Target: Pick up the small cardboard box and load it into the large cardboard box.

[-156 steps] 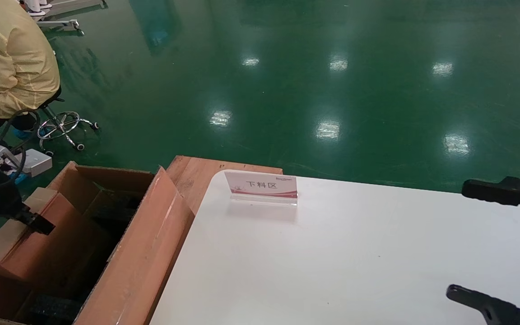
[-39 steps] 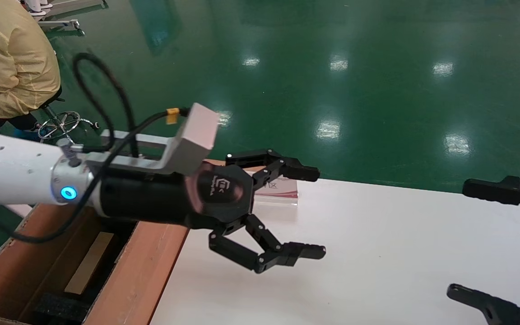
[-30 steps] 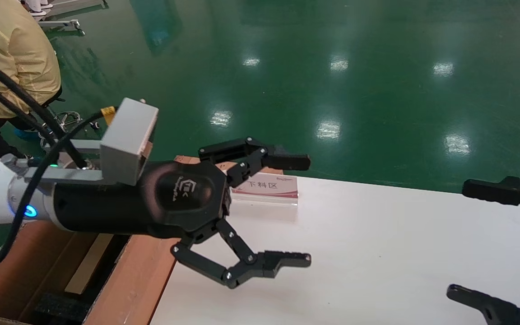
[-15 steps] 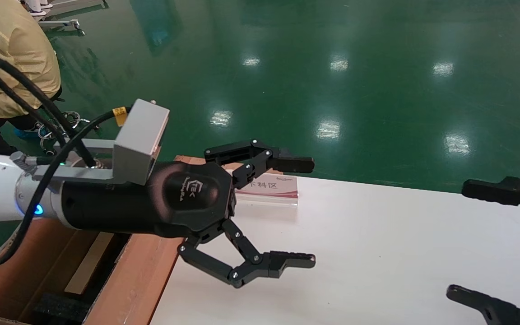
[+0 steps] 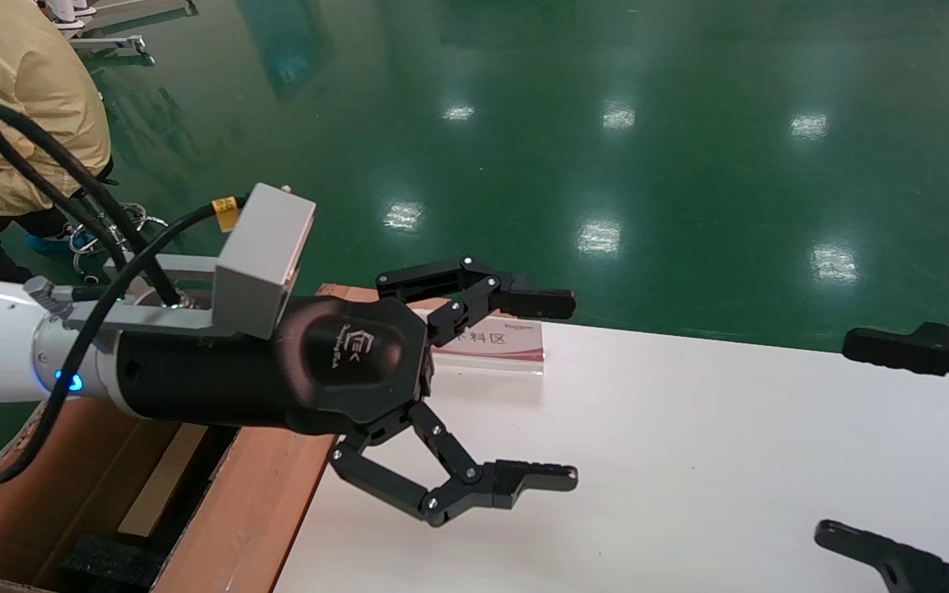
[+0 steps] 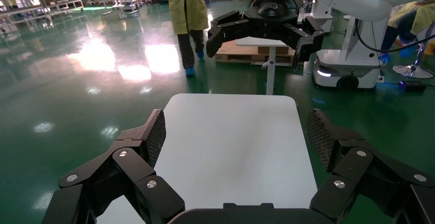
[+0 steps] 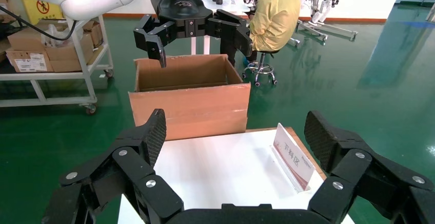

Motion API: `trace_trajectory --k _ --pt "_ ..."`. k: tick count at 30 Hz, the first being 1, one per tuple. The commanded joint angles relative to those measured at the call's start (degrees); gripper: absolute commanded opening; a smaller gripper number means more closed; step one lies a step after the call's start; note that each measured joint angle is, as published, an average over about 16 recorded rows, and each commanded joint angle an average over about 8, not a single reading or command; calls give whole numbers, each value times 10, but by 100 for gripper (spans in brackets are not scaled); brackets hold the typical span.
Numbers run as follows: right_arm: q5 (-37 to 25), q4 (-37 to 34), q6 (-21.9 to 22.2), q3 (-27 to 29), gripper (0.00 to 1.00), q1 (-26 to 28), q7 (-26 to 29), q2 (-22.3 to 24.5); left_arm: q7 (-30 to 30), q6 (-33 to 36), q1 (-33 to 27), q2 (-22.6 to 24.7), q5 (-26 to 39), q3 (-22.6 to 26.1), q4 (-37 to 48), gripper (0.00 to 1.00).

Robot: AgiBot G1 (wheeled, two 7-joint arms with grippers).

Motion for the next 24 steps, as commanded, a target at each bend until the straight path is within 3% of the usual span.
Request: trace_trajectory --k 1,24 --pt "0 0 0 0 100 0 0 0 0 0 0 0 0 -1 0 100" --pt "1 0 0 -1 100 0 -1 0 3 3 6 0 -3 -8 -1 100"
